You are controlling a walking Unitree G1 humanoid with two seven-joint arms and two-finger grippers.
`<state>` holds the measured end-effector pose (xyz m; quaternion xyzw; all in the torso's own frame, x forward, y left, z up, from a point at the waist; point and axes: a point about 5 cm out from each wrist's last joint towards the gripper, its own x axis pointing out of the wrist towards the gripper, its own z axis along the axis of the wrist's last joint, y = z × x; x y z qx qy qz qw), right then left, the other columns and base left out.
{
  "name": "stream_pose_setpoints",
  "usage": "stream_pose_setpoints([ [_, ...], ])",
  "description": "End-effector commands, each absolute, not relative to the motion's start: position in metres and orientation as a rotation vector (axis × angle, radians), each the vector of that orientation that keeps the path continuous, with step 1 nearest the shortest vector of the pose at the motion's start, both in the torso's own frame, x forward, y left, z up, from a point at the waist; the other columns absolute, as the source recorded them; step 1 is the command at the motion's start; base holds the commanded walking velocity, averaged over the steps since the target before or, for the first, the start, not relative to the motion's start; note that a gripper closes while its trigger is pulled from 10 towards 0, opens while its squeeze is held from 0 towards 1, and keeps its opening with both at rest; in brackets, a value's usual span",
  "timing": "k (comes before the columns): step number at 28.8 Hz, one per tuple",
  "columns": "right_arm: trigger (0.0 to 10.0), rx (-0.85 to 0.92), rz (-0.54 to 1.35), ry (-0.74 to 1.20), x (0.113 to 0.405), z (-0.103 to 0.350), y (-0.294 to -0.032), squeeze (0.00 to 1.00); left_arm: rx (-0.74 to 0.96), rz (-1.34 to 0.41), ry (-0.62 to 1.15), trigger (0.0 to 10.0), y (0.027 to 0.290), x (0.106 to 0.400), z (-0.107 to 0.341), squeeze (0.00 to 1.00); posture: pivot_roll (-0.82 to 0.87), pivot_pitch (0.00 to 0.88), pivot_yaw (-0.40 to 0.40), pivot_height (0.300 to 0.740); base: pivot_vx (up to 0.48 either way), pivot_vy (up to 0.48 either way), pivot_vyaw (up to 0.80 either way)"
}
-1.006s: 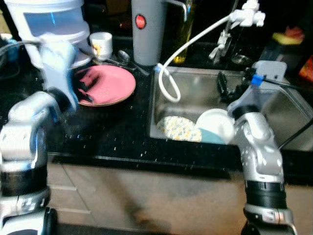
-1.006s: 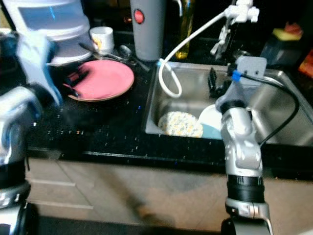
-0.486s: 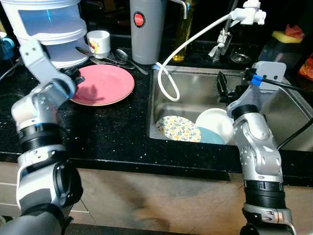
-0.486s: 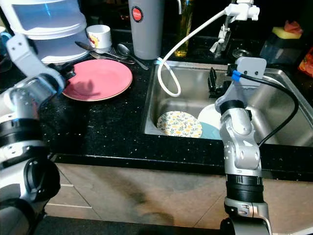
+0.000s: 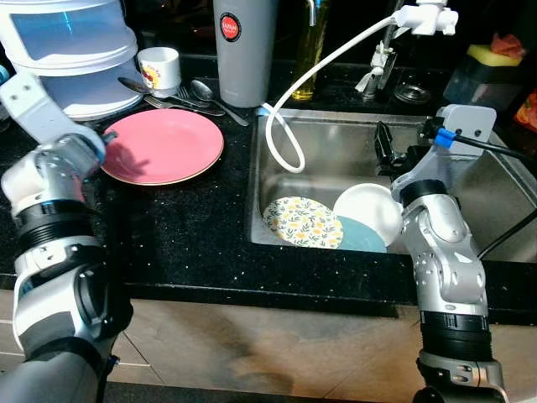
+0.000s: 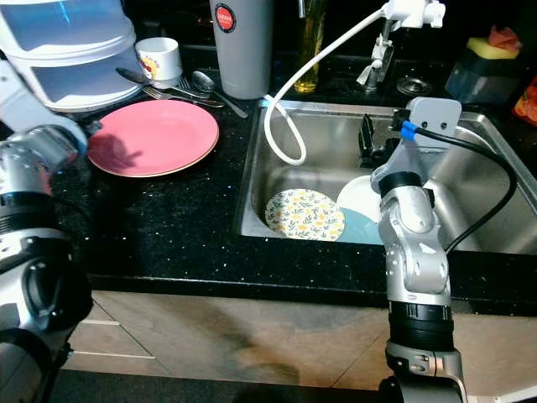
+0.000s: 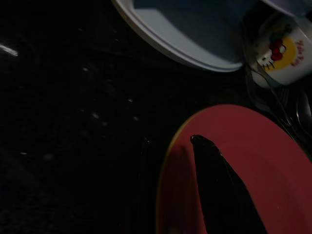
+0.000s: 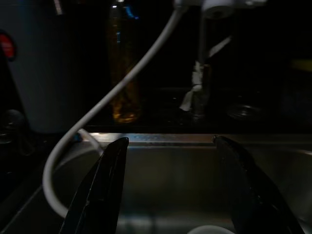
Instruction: Kitchen organization
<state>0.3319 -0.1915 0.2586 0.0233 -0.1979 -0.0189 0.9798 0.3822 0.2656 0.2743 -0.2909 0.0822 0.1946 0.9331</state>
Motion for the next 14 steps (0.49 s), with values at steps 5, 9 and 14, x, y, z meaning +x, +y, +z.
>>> stream_pose_setpoints([
  [5, 10.0, 0.056, -0.031, -0.401, 0.334, 0.260, -0.190, 0.00, -0.686, 0.306, 0.221, 10.0, 0.259, 0.383, 0.271, 0.00, 0.18, 0.073, 0.011, 0.740, 0.000, 0.000, 0.00],
  [9, 10.0, 0.040, 0.016, -0.399, 0.333, 0.261, -0.185, 0.00, -0.715, 0.243, 0.240, 10.0, 0.254, 0.384, 0.269, 0.00, 0.17, 0.075, 0.017, 0.740, 0.000, 0.000, 0.00],
  [14, 10.0, 0.010, 0.262, -0.315, 0.326, 0.249, -0.158, 0.00, -0.708, 0.220, 0.251, 10.0, 0.252, 0.383, 0.269, 0.00, 0.17, 0.078, 0.014, 0.740, 0.000, 0.000, 0.00],
])
